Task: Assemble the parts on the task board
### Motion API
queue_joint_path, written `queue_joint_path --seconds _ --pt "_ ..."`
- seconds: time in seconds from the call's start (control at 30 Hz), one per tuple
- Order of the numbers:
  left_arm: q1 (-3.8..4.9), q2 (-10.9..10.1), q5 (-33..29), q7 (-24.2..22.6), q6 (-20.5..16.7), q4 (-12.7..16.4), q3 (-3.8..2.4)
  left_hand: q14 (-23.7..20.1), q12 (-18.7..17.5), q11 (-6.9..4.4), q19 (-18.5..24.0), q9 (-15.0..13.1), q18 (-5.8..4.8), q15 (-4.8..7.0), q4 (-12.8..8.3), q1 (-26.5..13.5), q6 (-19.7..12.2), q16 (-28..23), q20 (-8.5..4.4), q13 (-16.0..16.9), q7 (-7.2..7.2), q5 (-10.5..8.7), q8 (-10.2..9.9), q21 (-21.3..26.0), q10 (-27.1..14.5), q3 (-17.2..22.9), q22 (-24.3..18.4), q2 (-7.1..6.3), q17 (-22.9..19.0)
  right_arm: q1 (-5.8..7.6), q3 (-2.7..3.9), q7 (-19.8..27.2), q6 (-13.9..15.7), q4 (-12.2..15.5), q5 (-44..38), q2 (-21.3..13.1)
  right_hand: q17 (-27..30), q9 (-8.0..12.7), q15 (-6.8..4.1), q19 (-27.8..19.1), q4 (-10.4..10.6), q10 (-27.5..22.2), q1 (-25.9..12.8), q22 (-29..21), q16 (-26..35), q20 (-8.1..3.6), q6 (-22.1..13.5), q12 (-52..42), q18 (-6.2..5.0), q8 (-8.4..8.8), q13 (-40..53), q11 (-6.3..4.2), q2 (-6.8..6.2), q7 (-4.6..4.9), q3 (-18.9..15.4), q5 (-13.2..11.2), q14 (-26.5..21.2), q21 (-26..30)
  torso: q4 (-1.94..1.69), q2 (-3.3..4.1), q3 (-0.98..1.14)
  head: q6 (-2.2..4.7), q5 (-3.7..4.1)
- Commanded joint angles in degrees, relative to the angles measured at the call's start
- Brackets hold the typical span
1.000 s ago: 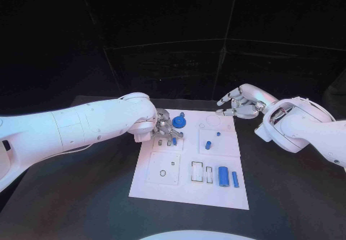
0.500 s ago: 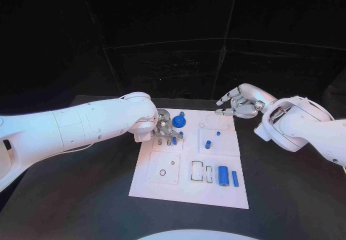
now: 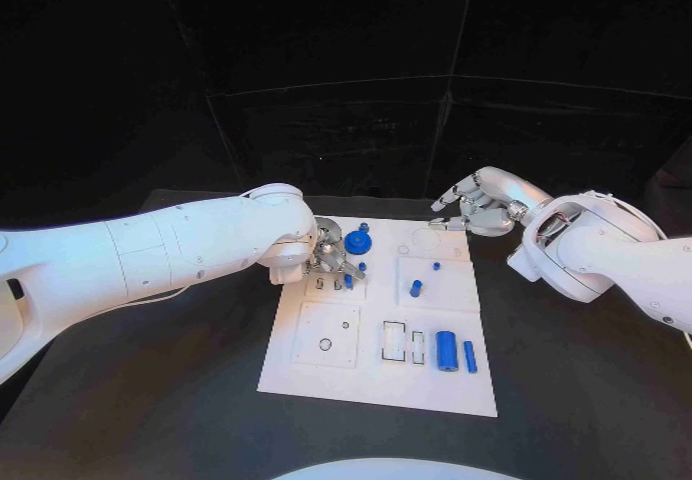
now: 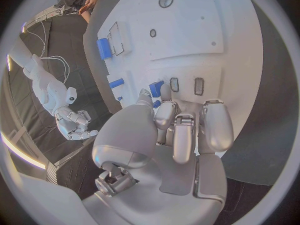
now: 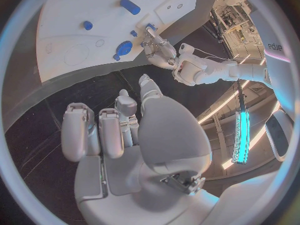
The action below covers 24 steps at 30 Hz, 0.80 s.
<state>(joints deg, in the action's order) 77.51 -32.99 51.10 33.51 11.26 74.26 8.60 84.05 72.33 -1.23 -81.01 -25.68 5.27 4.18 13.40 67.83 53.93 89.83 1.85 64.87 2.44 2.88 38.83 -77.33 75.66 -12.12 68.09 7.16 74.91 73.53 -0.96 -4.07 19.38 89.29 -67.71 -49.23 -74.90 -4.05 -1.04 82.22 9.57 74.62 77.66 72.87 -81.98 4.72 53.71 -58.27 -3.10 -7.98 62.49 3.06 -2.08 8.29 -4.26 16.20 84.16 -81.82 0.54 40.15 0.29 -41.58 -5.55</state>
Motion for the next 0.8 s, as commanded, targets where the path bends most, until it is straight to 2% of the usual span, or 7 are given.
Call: queue_joint_path --seconds 0.03,0.37,0.5,0.63,0.67,0.73,0.8 --pt "0.1 0.1 0.34 0.15 -0.2 0.05 -0.02 5.95 0.15 -0.41 0.03 -0.33 -0.95 0.72 -2.62 4.02 -0.82 0.17 -0.29 0.03 -0.23 0.13 0.39 -0.4 0.16 2.59 0.13 1.58 15.09 0.12 0.04 -0.2 -0.51 0.02 -0.72 0.09 -3.72 0.07 -0.35 -0.33 0.07 -0.31 0.13 -0.05 0.34 0.01 0.3 0.2 -0.53 -0.28 -0.05 -0.13 0.21 -0.26 -0.3 0.14 3.1 0.28 0.01 0.02 0.0 -0.01 0.03" --pt "0.09 -0.09 0.34 -0.23 -0.28 0.64 -0.01 5.95 -0.71 -0.87 0.3 -0.37 -0.93 1.18 -9.2 10.92 -2.55 0.17 -0.81 -0.17 -0.61 0.34 -0.41 -0.4 -0.4 11.39 0.31 2.56 15.09 0.12 0.04 -0.42 -0.82 -0.26 -2.49 0.55 -3.69 0.07 -0.38 -0.36 -0.05 -0.36 0.65 -0.18 0.4 -0.02 0.31 0.29 -0.55 -0.39 -0.13 -0.16 0.3 -0.29 -0.48 0.39 3.11 0.38 -0.01 0.03 -0.02 -0.24 0.11" --pt "0.08 -0.43 0.34 -0.55 -0.63 1.05 -0.01 5.95 -1.44 -0.62 0.43 -0.24 -0.91 1.05 -11.6 11.57 -3.08 0.17 -0.8 -0.5 -0.19 4.17 -0.96 -0.36 -0.76 17.09 0.37 1.12 15.09 0.12 0.04 -0.46 -0.95 -0.33 -2.67 0.65 -3.69 0.06 -0.38 -0.35 -0.06 -0.38 0.71 -0.15 0.41 -0.02 0.32 0.32 -0.55 -0.41 -0.16 -0.17 0.31 -0.29 -0.5 0.44 3.11 0.37 -0.02 0.02 -0.02 -0.27 0.09" --pt "0.07 -1.13 0.34 -1.32 -1.21 1.65 -0.02 5.95 -1.9 -0.34 0.57 -0.72 -0.83 0.61 -13.55 6.19 -3.01 0.17 -0.41 -0.57 0.3 4.42 -0.74 -0.3 -0.39 31.19 0.56 -3.75 15.09 0.12 0.04 -0.48 -1.04 -0.42 -2.74 0.73 -3.69 0.06 -0.39 -0.34 -0.06 -0.38 0.73 -0.14 0.41 -0.02 0.32 0.33 -0.54 -0.41 -0.18 -0.17 0.32 -0.29 -0.51 0.46 3.11 0.37 -0.01 0.0 -0.05 -0.29 0.13" --pt "0.07 -1.36 0.34 -1.61 -1.32 1.83 -0.02 5.95 -1.96 -0.57 0.61 -1.5 -0.85 0.3 -14.24 0.98 -2.81 0.17 -0.27 -0.5 0.89 4.11 0.11 -0.24 -0.05 41.32 0.74 -7.18 15.09 0.12 0.04 -0.48 -1.06 -0.47 -2.75 0.77 -3.69 0.06 -0.39 -0.34 -0.06 -0.38 0.73 -0.14 0.41 -0.02 0.32 0.33 -0.54 -0.41 -0.18 -0.17 0.32 -0.29 -0.51 0.46 3.11 0.37 -0.02 -0.02 -0.03 -0.3 0.15" --pt "0.07 -1.85 0.34 -2.12 -1.82 2.2 -0.02 5.95 -1.92 -0.25 0.58 -2.46 -0.9 0.59 -15.39 -2.3 -3.08 0.17 -0.06 -0.4 0.6 3.86 1.14 -0.21 0.24 47.77 0.91 -9.39 15.09 0.12 0.04 -0.5 -1.13 -0.64 -2.76 0.95 -3.69 0.06 -0.39 -0.34 -0.07 -0.37 0.78 -0.14 0.41 -0.03 0.33 0.31 -0.54 -0.43 -0.16 -0.17 0.33 -0.29 -0.54 0.5 3.12 0.37 -0.05 -0.02 0.02 -0.22 0.16" --pt "0.07 -2.2 0.35 -2.52 -2.49 2.54 -0.03 5.95 -1.93 -0.18 0.59 -2.56 -0.87 0.52 -15.64 -2.4 -3.16 0.17 -0.12 -0.4 0.33 3.91 1.24 -0.19 0.25 48.33 0.91 -9.5 15.09 0.12 0.04 -0.52 -1.18 -0.78 -2.77 1.08 -3.69 0.06 -0.39 -0.35 -0.06 -0.37 0.78 -0.17 0.41 -0.03 0.33 0.3 -0.55 -0.43 -0.15 -0.17 0.34 -0.29 -0.55 0.51 3.12 0.39 -0.15 -0.03 0.01 -0.23 0.22"
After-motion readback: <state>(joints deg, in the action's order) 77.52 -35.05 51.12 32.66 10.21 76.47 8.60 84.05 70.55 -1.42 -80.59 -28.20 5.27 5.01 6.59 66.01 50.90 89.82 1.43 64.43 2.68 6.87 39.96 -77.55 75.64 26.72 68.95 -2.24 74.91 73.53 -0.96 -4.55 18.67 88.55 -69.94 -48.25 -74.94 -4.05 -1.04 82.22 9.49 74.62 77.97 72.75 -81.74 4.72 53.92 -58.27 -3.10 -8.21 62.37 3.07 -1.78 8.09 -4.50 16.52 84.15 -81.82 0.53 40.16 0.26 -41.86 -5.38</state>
